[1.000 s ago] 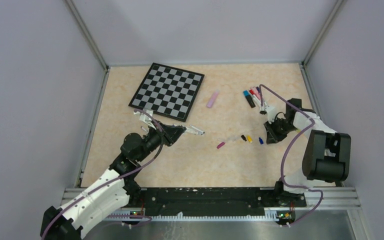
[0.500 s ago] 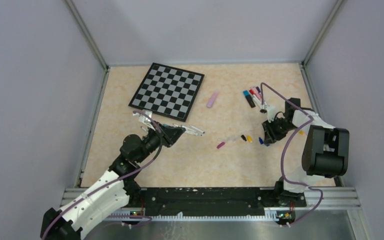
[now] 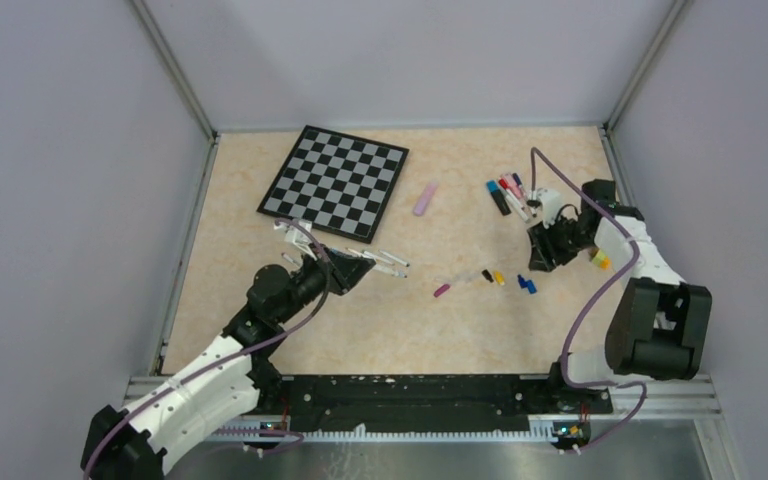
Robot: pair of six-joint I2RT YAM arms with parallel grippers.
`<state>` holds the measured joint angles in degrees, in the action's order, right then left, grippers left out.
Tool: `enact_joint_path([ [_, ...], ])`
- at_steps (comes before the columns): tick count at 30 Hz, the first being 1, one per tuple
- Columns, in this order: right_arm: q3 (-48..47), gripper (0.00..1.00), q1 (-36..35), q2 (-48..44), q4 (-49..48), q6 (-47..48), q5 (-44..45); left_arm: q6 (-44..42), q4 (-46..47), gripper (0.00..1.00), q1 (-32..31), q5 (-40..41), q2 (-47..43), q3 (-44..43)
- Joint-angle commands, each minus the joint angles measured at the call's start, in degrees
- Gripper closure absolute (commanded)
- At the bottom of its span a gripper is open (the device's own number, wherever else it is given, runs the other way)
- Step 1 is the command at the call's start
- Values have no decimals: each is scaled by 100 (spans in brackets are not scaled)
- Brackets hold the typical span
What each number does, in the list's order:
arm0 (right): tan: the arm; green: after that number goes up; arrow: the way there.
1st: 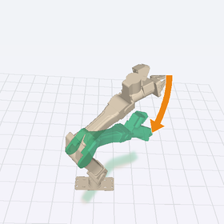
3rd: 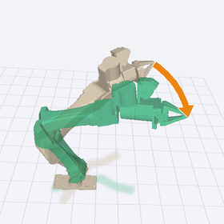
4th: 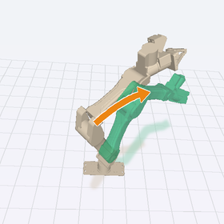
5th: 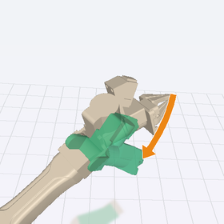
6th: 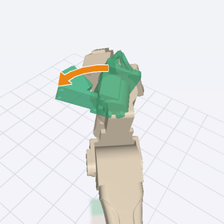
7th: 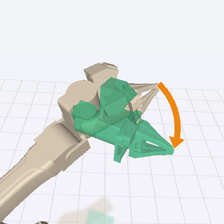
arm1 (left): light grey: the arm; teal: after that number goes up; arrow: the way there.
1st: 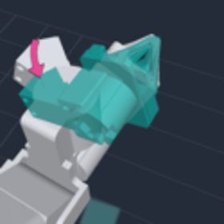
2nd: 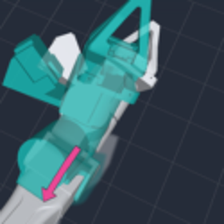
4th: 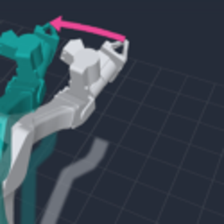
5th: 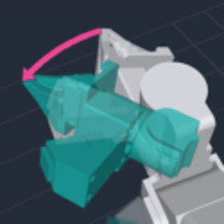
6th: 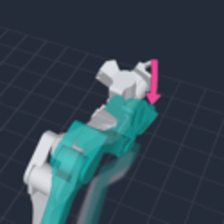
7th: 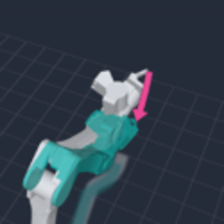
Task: Open the pen caps
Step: Place the pen cap at the center of the board, then place the pen at the center of the board.
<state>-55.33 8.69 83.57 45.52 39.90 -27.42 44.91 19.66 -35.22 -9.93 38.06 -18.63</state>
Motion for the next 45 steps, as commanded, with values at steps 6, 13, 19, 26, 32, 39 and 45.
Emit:
enact_joint_path([
  [6, 607, 45, 36, -1231, -1036, -592, -1266, 201, -195, 100, 48, -565, 1607, -990],
  [13, 1253, 43, 190, -1687, -1712, -816, -1724, 143, -1754, 100, 137, -537, 3573, -2812],
  [19, 1360, 42, 263, -1778, -1793, -802, -1861, 109, -3177, 100, 422, -1006, 5393, -4439],
  [26, 1416, 42, 317, -1877, -1814, -720, -1876, 249, -3792, 100, 860, -2112, 7011, -5463],
  [32, 1420, 42, 331, -1936, -1813, -701, -1885, 282, -3846, 96, 921, -2175, 7430, -5806],
  [39, 1420, 42, 335, -1978, -1809, -686, -1898, 341, -3842, 83, 964, -2200, 7707, -5866],
  [45, 1424, 42, 344, -2007, -1806, -674, -1899, 343, -3852, 78, 991, -2194, 7888, -5954],
])
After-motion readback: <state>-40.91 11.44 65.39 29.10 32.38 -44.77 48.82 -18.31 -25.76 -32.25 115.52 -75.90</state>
